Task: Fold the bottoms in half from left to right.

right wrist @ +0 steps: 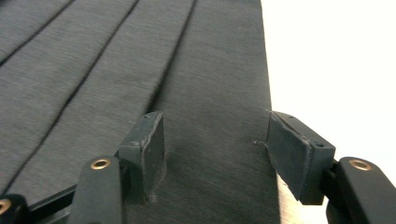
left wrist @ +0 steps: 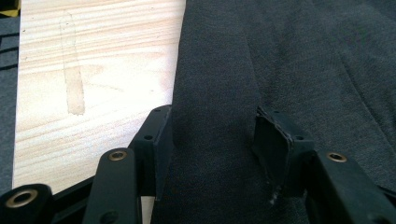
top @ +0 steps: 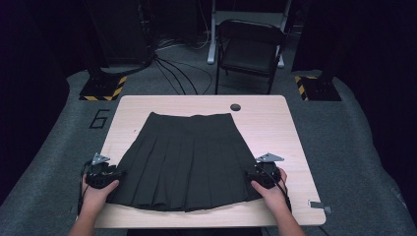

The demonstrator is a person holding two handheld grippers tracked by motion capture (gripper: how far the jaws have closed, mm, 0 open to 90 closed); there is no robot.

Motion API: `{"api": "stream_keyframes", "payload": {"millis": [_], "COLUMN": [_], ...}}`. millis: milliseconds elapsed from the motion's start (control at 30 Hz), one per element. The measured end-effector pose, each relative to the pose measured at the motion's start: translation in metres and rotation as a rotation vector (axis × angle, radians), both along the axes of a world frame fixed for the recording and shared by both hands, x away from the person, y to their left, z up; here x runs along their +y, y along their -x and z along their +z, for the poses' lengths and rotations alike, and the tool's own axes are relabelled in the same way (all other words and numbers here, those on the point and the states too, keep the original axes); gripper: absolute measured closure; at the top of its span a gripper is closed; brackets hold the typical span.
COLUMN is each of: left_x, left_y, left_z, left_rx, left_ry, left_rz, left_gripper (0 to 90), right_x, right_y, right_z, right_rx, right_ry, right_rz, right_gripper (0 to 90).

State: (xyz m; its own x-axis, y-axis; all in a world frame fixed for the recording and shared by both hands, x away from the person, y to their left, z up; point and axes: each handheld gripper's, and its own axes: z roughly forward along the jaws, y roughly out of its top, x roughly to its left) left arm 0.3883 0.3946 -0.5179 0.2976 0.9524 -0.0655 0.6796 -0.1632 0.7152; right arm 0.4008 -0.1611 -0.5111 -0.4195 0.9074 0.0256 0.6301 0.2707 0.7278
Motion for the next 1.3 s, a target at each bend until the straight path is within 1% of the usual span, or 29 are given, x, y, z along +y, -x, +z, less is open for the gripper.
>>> {"api": "stream_keyframes", "payload": {"millis": [33,67,133,167,200,233,267,300,400,433,467,500,600,633,667,700,767,900,933,1000,1033,1067,1100,1167,1200,1233,1267,1300], "left_x": [-0.0003,-0.0002,-0.0007,-0.0005,-0.0005,-0.0023,-0.0029,-0.005,-0.0057,-0.0049,-0.0044,-0.0034,-0.0013,-0.0006,-0.0006,-0.0007,-0.0007,-0.0008,-0.0005,-0.0006,-0.0011,-0.0012,-0.0017,-0.003,-0.0041,-0.0045,-0.005,-0.0052], "left_y": [0.0,0.0001,0.0003,0.0007,0.0007,0.0006,0.0006,0.0005,0.0004,0.0001,-0.0003,-0.0005,-0.0007,-0.0007,-0.0007,-0.0006,-0.0004,0.0,0.0004,0.0005,0.0009,0.0014,0.0015,0.0019,0.0019,0.0022,0.0021,0.0021], "left_z": [-0.0003,-0.0001,-0.0009,0.0002,0.0002,-0.0013,-0.0013,-0.002,-0.0022,-0.0018,-0.0026,-0.0027,-0.0035,-0.0032,-0.0032,-0.0032,-0.0031,-0.0033,-0.0028,-0.0029,-0.0036,-0.0029,-0.0031,-0.0021,-0.0029,-0.0019,-0.0018,-0.0016], "left_rx": [-0.003,-0.001,-0.009,0.005,0.005,-0.014,-0.014,-0.022,-0.023,-0.014,-0.019,-0.016,-0.011,-0.006,-0.007,-0.008,-0.01,-0.017,-0.01,-0.013,-0.023,-0.014,-0.016,-0.006,-0.017,-0.005,-0.004,0.0], "left_ry": [-0.001,-0.003,-0.005,-0.016,-0.016,-0.02,-0.03,-0.043,-0.046,-0.06,-0.049,-0.044,-0.021,-0.02,-0.02,-0.018,-0.018,-0.009,-0.006,-0.003,0.005,0.004,0.008,0.007,0.011,0.008,0.012,0.015], "left_rz": [0.002,0.001,0.003,-0.007,-0.007,0.003,-0.003,0.001,0.001,0.008,0.018,0.024,0.025,0.021,0.02,0.019,0.012,0.005,0.0,0.002,0.006,0.0,-0.001,-0.011,-0.012,-0.019,-0.023,-0.026], "left_gripper": [47.5,47.5,47.5,47.5,47.3,47.3,46.8,45.1,43.9,40.9,39.6,38.8,38.4,38.5,38.7,39.2,41.7,46.2,47.5,50.4,52.1,53.4,55.0,58.9,61.3,63.6,65.6,68.2], "right_x": [-0.0013,-0.0011,-0.0027,-0.003,-0.003,-0.0032,-0.0031,-0.0036,-0.0035,-0.004,-0.0044,-0.0046,-0.0048,-0.0049,-0.0045,-0.0053,-0.0056,-0.0063,-0.0063,-0.0067,-0.0064,-0.0067,-0.0059,-0.0054,-0.0057,-0.0047,-0.0051,-0.0036], "right_y": [-0.0005,-0.0007,-0.0017,-0.0021,-0.0021,-0.0022,-0.0026,-0.0031,-0.0034,-0.004,-0.0042,-0.0043,-0.0044,-0.0046,-0.0043,-0.0051,-0.0049,-0.0051,-0.005,-0.0051,-0.0049,-0.0047,-0.0042,-0.0033,-0.0039,-0.0036,-0.0035,-0.0035], "right_z": [-0.0003,-0.0008,-0.0024,-0.0027,-0.0027,-0.0034,-0.0038,-0.0046,-0.0051,-0.0059,-0.0061,-0.0062,-0.0065,-0.0068,-0.0066,-0.0072,-0.0072,-0.0078,-0.0079,-0.008,-0.008,-0.0076,-0.0074,-0.0067,-0.0066,-0.0065,-0.0063,-0.0056], "right_rx": [0.007,0.012,0.004,0.014,0.014,0.018,0.024,0.024,0.029,0.03,0.028,0.027,0.028,0.027,0.036,0.029,0.041,0.042,0.041,0.038,0.039,0.039,0.038,0.04,0.032,0.035,0.036,0.041], "right_ry": [0.012,0.005,0.011,0.015,0.015,0.015,0.016,0.021,0.023,0.025,0.026,0.026,0.026,0.024,0.019,0.022,0.011,0.0,0.001,0.004,0.002,0.002,0.0,0.001,0.005,-0.003,0.003,-0.004], "right_rz": [0.003,-0.016,-0.016,-0.016,-0.016,-0.025,-0.03,-0.03,-0.035,-0.035,-0.034,-0.036,-0.036,-0.034,-0.042,-0.036,-0.042,-0.047,-0.047,-0.041,-0.04,-0.023,-0.02,-0.003,0.011,0.01,0.019,0.019], "right_gripper": [36.1,35.8,35.0,34.8,34.8,34.4,33.9,33.3,32.8,31.9,31.7,31.6,31.3,31.2,30.9,30.8,30.7,30.6,30.7,31.2,33.5,36.6,39.1,43.3,45.4,47.7,49.9,53.3]}}
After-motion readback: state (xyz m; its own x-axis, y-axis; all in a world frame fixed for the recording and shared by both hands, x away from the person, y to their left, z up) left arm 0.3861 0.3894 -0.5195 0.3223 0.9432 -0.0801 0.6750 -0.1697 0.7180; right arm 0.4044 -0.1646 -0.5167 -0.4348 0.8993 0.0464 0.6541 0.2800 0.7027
